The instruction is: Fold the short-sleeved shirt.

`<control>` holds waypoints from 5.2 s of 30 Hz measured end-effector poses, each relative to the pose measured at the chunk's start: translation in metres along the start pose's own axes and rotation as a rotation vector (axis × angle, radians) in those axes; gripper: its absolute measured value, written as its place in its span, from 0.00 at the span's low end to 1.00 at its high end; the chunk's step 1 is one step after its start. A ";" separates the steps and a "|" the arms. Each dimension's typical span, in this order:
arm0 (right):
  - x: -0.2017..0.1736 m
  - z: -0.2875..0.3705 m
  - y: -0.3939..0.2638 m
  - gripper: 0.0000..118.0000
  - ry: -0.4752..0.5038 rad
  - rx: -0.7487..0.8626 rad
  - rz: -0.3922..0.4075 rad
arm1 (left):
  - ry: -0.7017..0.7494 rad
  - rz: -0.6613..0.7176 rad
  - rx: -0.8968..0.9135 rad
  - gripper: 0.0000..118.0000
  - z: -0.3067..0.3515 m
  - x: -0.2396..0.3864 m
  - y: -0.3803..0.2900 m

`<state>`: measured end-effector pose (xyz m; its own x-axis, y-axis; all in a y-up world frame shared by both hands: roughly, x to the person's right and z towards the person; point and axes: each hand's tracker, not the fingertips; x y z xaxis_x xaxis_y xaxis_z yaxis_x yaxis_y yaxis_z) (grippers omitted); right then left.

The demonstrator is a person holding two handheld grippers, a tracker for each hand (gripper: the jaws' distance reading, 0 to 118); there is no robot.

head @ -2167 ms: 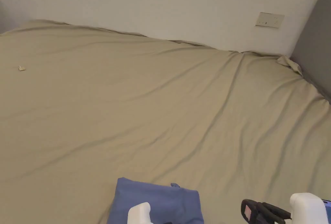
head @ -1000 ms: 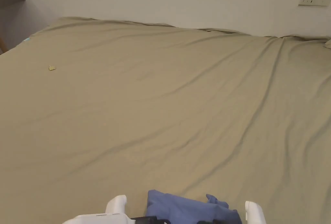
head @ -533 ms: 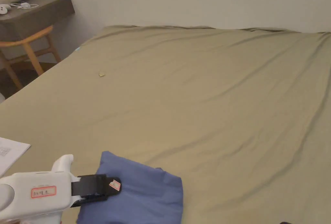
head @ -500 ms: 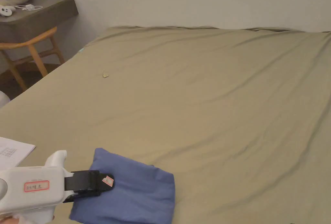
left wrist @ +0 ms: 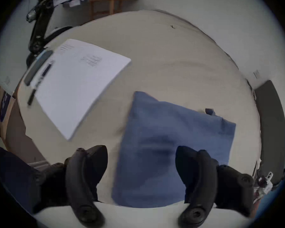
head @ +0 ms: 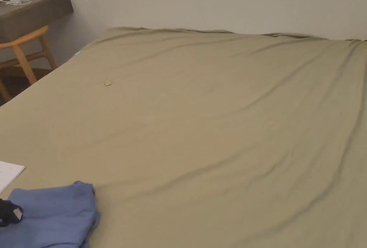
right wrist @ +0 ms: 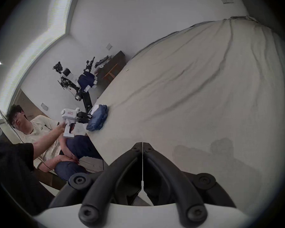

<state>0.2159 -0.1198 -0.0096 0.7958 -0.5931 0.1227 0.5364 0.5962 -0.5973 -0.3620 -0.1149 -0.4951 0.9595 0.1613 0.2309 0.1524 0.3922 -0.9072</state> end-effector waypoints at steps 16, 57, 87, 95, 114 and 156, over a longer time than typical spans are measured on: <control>-0.031 0.078 0.039 0.02 -0.413 0.316 0.339 | -0.163 -0.407 0.739 0.00 0.146 0.294 -0.179; -0.042 0.149 0.111 0.26 -0.793 0.660 0.384 | -0.206 -0.475 0.975 0.25 0.185 0.455 -0.157; -0.034 0.146 0.112 1.00 -0.781 0.720 0.368 | -0.220 -0.444 0.925 1.00 0.169 0.460 -0.154; -0.030 0.148 0.115 1.00 -0.724 0.713 0.321 | -0.224 -0.453 0.919 1.00 0.166 0.463 -0.151; -0.036 0.143 0.120 1.00 -0.776 0.647 0.307 | -0.209 -0.455 0.929 1.00 0.175 0.456 -0.152; -0.042 0.158 0.129 1.00 -0.737 0.620 0.279 | -0.213 -0.432 0.887 1.00 0.179 0.450 -0.155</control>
<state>0.2958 0.0675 0.0331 0.7783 -0.0311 0.6271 0.1888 0.9641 -0.1865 0.0036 0.0586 -0.1875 0.7880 -0.0293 0.6150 0.1626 0.9733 -0.1618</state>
